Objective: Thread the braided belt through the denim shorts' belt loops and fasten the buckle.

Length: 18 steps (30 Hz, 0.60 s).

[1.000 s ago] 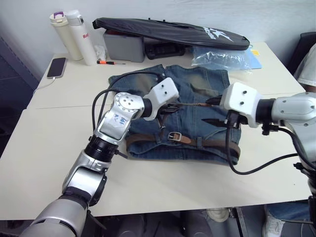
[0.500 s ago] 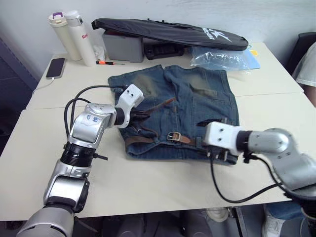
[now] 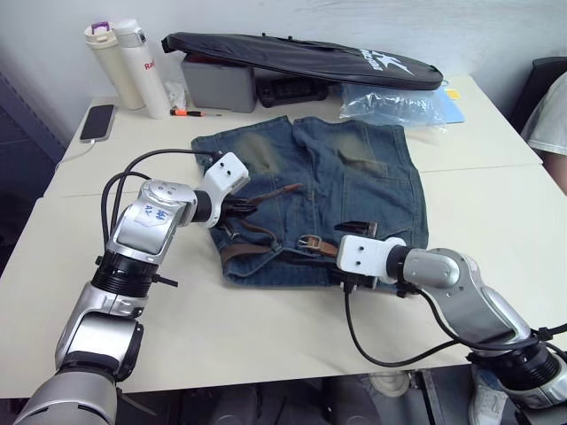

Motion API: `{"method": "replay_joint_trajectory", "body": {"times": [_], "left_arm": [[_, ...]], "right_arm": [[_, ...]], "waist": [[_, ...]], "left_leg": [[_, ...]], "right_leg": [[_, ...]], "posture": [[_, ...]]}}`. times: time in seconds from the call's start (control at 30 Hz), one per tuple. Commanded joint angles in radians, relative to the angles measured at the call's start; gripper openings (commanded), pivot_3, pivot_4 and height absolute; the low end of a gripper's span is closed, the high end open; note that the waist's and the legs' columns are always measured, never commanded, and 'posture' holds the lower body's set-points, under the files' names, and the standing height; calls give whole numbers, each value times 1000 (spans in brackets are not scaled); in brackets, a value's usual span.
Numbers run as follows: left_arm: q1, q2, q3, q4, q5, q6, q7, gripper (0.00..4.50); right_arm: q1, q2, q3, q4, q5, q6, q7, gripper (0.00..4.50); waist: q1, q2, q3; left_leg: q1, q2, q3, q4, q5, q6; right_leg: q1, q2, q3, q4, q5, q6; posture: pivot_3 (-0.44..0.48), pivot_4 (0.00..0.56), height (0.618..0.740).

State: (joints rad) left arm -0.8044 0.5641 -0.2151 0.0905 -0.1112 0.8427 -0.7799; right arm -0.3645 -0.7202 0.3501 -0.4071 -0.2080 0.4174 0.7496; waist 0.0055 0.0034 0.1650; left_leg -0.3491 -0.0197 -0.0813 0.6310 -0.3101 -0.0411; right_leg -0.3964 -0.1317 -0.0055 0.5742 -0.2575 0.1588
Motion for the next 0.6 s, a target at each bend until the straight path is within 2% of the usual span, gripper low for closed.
{"method": "replay_joint_trajectory", "body": {"times": [0.03,0.07,0.1,0.13,0.17,0.23,0.27,0.4,0.6], "left_arm": [[-25,15,9,-18,8,-13,-2,0],[-25,14,9,-17,6,-13,-2,0],[-25,13,10,-17,5,-13,-2,0],[-25,13,10,-17,5,-13,-2,0],[-25,12,10,-18,4,-13,-2,0],[-23,8,13,-19,0,-10,-1,0],[-21,6,16,-20,-3,-8,0,0],[-9,-5,47,-40,-41,25,-4,0],[41,58,143,-83,-122,37,-53,0]], "right_arm": [[-5,18,-24,-6,-15,7,-15,3007],[-3,29,-28,-4,-12,13,-20,2819],[-2,36,-30,-3,-10,17,-23,2159],[-1,40,-32,-3,-10,20,-24,1835],[-2,44,-28,-4,-12,20,-23,1190],[-3,51,-23,-7,-19,21,-20,286],[-2,53,-22,-8,-19,20,-19,55],[5,75,-55,-9,19,44,-21,55],[30,251,-276,-37,274,277,-45,55]], "waist": [[-5,0,0],[-5,0,0],[-6,0,0],[-6,0,0],[-6,0,0],[-6,0,0],[-6,0,0],[-7,0,0],[-10,0,0]], "left_leg": [[0,0,0,0,0,0],[0,0,0,0,0,0],[0,0,0,0,0,0],[0,0,0,0,0,0],[0,0,0,0,0,0],[0,0,0,0,0,0],[0,0,0,0,0,0],[0,0,0,0,0,0],[1,0,0,-1,0,0]], "right_leg": [[0,0,0,0,0,0],[0,0,0,0,0,0],[0,0,0,0,0,0],[0,0,0,0,0,0],[0,0,0,0,0,0],[0,0,0,0,0,0],[0,0,0,0,0,0],[0,0,0,0,0,0],[0,0,0,1,0,0]], "posture": [[0,150,740],[0,150,740],[0,150,740],[0,150,740],[0,150,740],[0,150,740],[0,150,740],[0,150,740],[0,150,740]]}}
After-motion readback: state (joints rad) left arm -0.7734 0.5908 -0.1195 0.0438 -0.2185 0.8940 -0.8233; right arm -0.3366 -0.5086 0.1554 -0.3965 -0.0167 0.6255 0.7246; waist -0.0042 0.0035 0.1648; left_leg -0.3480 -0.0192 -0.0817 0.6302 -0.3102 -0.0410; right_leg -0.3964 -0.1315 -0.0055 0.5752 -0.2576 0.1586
